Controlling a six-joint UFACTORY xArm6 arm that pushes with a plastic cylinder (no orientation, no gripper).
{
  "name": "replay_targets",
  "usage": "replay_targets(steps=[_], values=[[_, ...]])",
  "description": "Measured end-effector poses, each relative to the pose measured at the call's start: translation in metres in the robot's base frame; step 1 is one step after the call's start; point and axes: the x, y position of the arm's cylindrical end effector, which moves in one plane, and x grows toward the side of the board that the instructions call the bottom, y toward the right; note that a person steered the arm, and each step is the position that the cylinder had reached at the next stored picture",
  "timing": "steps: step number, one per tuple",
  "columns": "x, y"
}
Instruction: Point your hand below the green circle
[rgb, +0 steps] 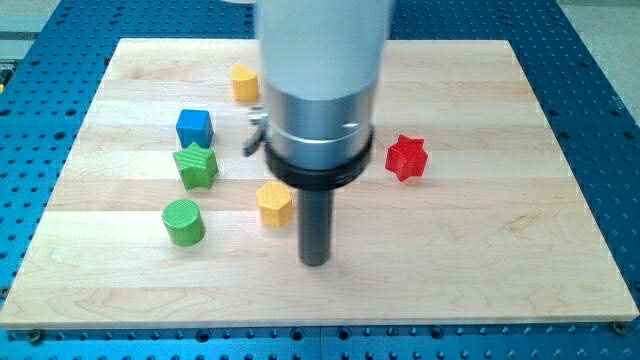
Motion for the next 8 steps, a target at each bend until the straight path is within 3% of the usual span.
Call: replay_targets(steps=[3, 4, 5, 7, 8], values=[[-0.040, -0.029], [0.033, -0.066], [0.001, -0.086], [0.024, -0.140], [-0.012, -0.132]])
